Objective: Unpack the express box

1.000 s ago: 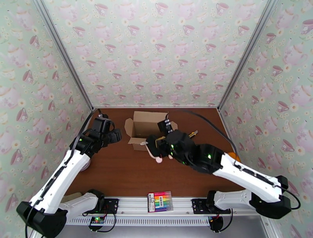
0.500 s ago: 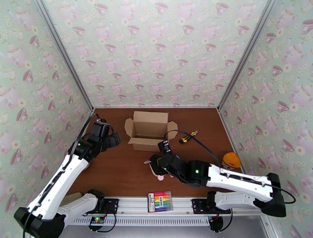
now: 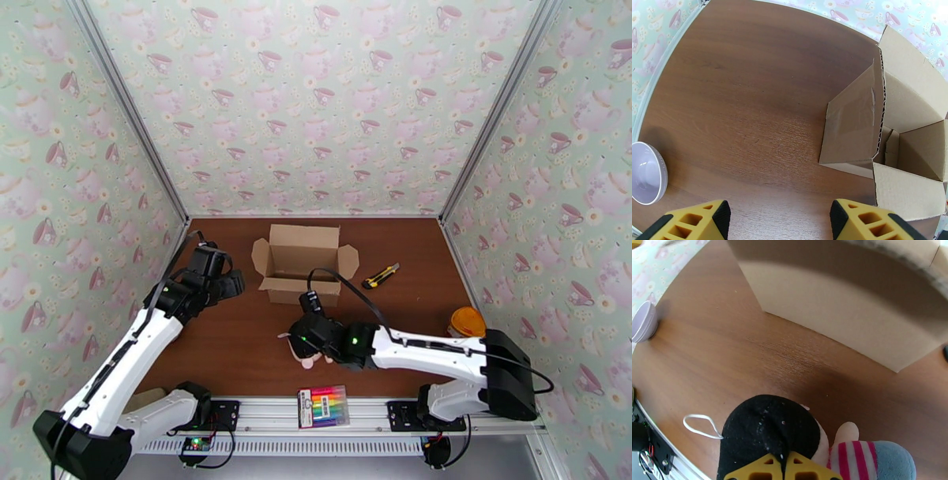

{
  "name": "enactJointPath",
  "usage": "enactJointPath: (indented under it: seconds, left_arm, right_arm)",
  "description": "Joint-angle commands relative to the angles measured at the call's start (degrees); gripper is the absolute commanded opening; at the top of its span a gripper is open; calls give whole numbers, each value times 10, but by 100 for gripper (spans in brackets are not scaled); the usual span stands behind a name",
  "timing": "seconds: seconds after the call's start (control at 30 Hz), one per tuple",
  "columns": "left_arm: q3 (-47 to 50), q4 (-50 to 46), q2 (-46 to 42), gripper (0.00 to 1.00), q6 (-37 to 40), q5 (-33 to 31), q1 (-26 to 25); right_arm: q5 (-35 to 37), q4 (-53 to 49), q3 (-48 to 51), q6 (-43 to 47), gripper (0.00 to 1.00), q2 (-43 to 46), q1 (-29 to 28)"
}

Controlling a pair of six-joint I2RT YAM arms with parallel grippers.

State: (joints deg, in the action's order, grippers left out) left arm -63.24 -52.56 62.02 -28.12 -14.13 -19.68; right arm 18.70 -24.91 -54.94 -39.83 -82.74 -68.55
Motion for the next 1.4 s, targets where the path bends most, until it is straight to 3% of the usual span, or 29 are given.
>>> enactJointPath:
  seconds: [0.0,0.2,0.4,0.7,1.17,1.37]
  left_arm:
    - [-2,11,5,73,5,-2,0]
    - [-4,16,12,73,9,-5,2]
    - [-6,17,14,73,10,-6,4]
    - [-5,17,12,73,11,-7,3]
    - [-10,10,-5,73,13,-7,5]
    - [-11,10,-7,73,12,-7,5]
  right_arm:
    - [-37,40,7,-10,0,-15,15]
    - [-65,57,10,-14,1,-41,29]
    - [-68,68,24,-27,10,-48,31]
    - [-53,60,43,-43,46,-27,31]
    - [-10,-36,10,-25,65,67,32]
    - [-10,-56,24,-20,74,121,59]
